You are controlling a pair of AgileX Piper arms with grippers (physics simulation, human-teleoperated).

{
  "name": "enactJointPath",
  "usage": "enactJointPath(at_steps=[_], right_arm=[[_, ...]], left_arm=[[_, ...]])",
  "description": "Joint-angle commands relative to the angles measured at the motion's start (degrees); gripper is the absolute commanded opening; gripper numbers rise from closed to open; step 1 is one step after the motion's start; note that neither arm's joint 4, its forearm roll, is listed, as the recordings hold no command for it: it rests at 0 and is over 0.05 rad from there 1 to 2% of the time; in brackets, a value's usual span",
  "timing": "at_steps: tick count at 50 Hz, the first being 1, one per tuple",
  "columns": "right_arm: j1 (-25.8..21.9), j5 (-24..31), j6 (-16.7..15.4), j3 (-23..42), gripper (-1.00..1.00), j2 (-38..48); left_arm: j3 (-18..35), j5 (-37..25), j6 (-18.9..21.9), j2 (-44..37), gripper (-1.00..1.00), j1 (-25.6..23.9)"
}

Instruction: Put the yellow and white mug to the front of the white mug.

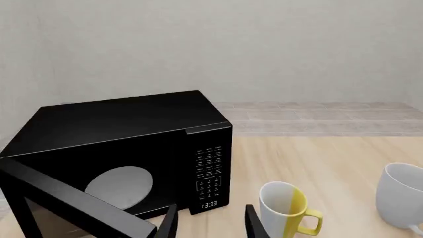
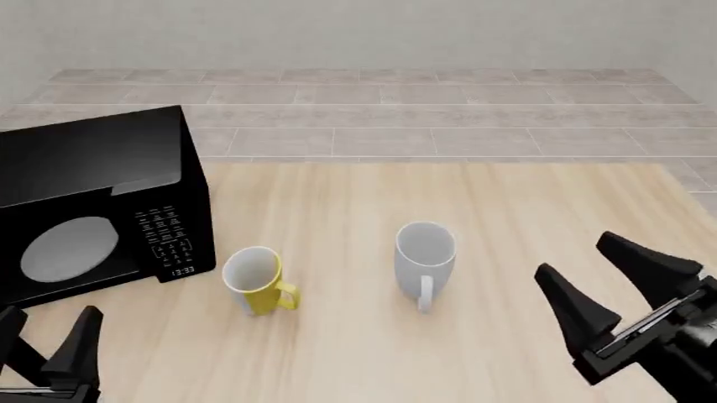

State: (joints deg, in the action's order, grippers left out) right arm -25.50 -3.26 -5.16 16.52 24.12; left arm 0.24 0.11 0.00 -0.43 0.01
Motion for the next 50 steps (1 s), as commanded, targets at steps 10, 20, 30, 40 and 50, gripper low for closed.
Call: enactJointPath(at_steps=[10,20,30,40,50], right_arm=[[-18.11,-7.44,-3.63,13.19,1.00,25.36],[-26.04,-5.89,-2.75,20.37,1.00,36.22],[-28.99,-4.95,-0.56,25.90,1.00,44.34],[-29.77,-4.41,0.60,28.14,1.00,49.09],[-27.93,-5.21,0.17,29.19,1.00,54.30]], left_arm=[[0.00,0.00,0.00,0.00,1.00,0.01],[0.00,0.00,0.01,-0.01,1.00,0.00],[0.00,0.00,0.00,-0.01,1.00,0.00],[0.00,0.00,0.00,0.01,1.00,-0.01],[0.00,0.00,0.00,0.01,1.00,0.01]])
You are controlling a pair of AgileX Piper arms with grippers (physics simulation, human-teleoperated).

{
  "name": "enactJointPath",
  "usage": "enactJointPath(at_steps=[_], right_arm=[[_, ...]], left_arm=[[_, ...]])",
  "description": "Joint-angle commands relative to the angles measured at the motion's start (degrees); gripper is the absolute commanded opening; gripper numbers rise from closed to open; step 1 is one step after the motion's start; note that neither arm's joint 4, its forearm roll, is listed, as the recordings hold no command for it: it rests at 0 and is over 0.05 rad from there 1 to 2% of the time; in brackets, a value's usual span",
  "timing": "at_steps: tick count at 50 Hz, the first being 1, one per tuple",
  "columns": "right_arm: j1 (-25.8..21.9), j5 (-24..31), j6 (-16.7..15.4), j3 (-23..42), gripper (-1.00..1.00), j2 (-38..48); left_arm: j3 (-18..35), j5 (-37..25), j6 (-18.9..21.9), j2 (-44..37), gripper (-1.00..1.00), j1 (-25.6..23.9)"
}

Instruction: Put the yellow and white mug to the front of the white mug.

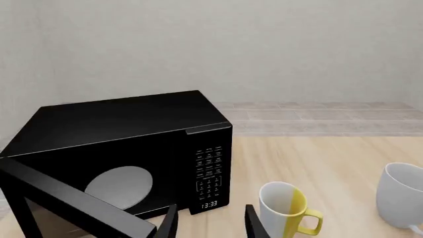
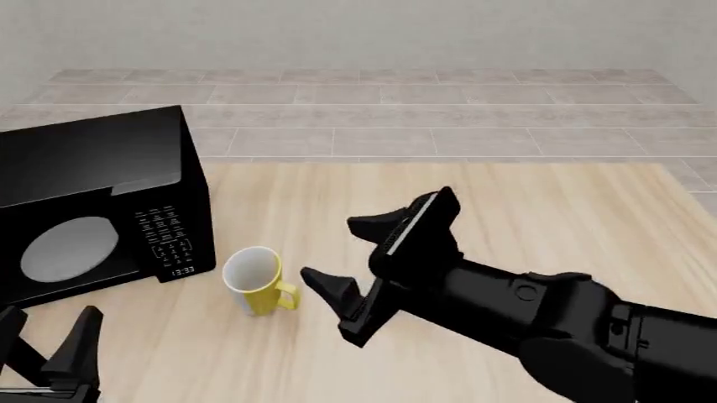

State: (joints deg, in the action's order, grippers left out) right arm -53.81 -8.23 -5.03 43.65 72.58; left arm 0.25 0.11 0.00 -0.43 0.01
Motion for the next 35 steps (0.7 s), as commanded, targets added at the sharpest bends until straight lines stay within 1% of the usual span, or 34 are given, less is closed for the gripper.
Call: enactJointPath(at_steps=[1,5,9,13,22,26,29,31,32,35], right_arm=[[0.19,-0.18,-0.14,2.17,1.00,6.71],[-0.10,-0.78,0.74,2.33,1.00,8.61],[-1.62,-0.23,1.24,2.94,1.00,10.00],[-2.27,0.23,0.94,3.69,1.00,11.85],[-2.86,-0.05,1.63,4.96,1.00,15.82],[-2.51,0.09,1.60,5.94,1.00,17.01],[-0.88,0.45,0.31,7.28,1.00,18.52],[-0.93,0.39,0.49,7.74,1.00,19.62],[-0.25,0.48,-0.22,8.49,1.00,21.04],[0.21,0.44,-0.37,9.21,1.00,22.27]], left_arm=[[0.00,0.00,0.00,0.00,1.00,0.01],[0.00,0.00,0.01,0.00,1.00,0.00],[0.00,0.00,0.00,0.00,1.00,0.00],[0.00,0.00,0.00,0.00,1.00,0.00],[0.00,0.00,0.01,0.00,1.00,0.00],[0.00,0.00,0.00,-0.01,1.00,-0.01],[0.00,0.00,0.00,0.01,1.00,0.00],[0.00,0.00,0.01,-0.01,1.00,-0.01],[0.00,0.00,0.01,-0.01,1.00,-0.01],[0.00,0.00,-0.01,0.00,1.00,0.00]])
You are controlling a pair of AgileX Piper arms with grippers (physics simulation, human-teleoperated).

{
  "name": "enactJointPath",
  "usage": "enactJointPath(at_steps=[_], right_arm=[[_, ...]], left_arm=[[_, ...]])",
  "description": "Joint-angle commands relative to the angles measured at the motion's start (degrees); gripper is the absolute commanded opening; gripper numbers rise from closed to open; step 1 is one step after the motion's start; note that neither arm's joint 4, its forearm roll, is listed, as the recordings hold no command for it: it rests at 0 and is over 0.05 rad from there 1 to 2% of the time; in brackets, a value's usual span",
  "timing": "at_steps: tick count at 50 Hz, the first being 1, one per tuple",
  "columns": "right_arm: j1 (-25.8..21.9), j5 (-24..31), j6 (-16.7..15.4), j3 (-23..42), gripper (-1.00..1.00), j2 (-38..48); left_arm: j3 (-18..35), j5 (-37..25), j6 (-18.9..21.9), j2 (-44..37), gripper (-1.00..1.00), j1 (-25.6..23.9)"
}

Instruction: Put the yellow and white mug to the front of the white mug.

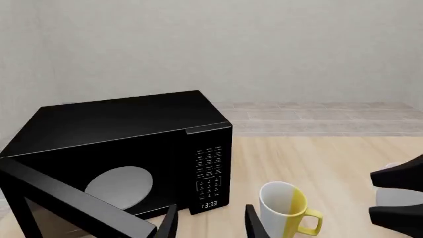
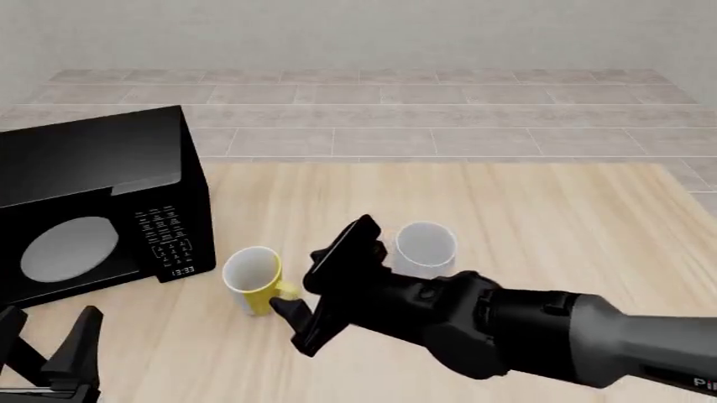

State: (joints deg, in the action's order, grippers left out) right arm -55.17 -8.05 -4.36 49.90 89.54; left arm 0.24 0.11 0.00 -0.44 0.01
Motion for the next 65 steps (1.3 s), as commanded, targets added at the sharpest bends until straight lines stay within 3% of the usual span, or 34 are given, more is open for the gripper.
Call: enactJointPath(at_steps=[1,11,43,65], right_arm=[[1.56,0.26,-0.91,3.11,1.00,5.51],[2.52,0.59,-2.05,5.61,1.00,8.93],[3.62,-5.28,-0.22,7.69,1.00,20.70],[4.68,-4.52,-0.64,12.29,1.00,26.41]], left_arm=[[0.00,0.00,0.00,0.00,1.00,0.00],[0.00,0.00,0.01,0.00,1.00,0.04],[0.00,0.00,-0.01,0.00,1.00,-0.02],[0.00,0.00,0.01,-0.01,1.00,-0.01]])
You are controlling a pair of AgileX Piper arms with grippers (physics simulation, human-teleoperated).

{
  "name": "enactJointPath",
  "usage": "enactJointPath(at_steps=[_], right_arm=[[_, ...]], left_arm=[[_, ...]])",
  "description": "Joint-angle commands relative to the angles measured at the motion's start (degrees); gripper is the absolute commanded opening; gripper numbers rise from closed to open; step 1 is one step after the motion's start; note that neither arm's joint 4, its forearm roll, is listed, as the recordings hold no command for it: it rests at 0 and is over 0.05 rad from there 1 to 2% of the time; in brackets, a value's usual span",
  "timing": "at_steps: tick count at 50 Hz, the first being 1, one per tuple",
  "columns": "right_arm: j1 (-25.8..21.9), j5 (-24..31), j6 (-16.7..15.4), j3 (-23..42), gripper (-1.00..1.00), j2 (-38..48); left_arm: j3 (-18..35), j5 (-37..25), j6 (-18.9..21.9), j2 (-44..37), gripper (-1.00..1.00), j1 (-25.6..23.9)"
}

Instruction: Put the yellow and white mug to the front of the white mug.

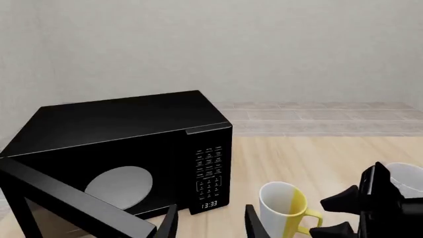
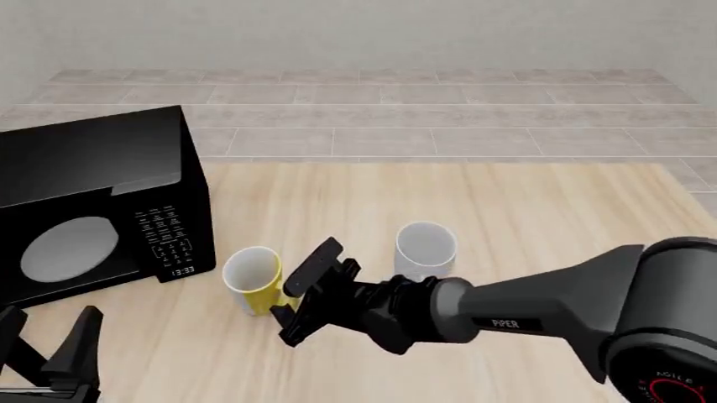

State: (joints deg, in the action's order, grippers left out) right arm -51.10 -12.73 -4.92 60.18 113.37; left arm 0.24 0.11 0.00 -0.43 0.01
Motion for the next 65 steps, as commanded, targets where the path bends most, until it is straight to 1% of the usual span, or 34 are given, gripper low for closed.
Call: enactJointPath(at_steps=[1,11,17,18,30,40,44,50,65], right_arm=[[0.61,0.08,-0.02,2.10,1.00,2.81],[-0.04,-0.47,1.24,3.13,1.00,4.70],[-0.12,-0.67,1.45,3.23,1.00,5.23],[-0.35,-1.04,1.59,2.65,-1.00,4.69],[0.03,0.06,0.42,2.18,-1.00,2.50],[1.02,2.52,-1.82,1.59,-1.00,-3.77],[1.29,3.38,-1.97,1.52,-1.00,-6.23],[1.94,4.72,-2.78,2.13,-1.00,-7.21],[5.41,11.45,-4.47,6.09,-1.00,-9.61]], left_arm=[[0.00,0.00,0.01,-0.01,1.00,-0.01],[0.00,0.00,0.00,0.00,1.00,0.00],[0.00,0.00,-0.01,0.00,1.00,0.00],[0.00,0.00,0.01,0.00,1.00,-0.01],[0.00,0.00,0.00,0.00,1.00,-0.01],[0.00,0.00,0.00,0.00,1.00,0.00],[0.00,0.00,-0.01,0.00,1.00,0.00],[0.00,0.00,0.01,0.00,1.00,-0.01],[0.00,0.00,0.00,0.01,1.00,0.00]])
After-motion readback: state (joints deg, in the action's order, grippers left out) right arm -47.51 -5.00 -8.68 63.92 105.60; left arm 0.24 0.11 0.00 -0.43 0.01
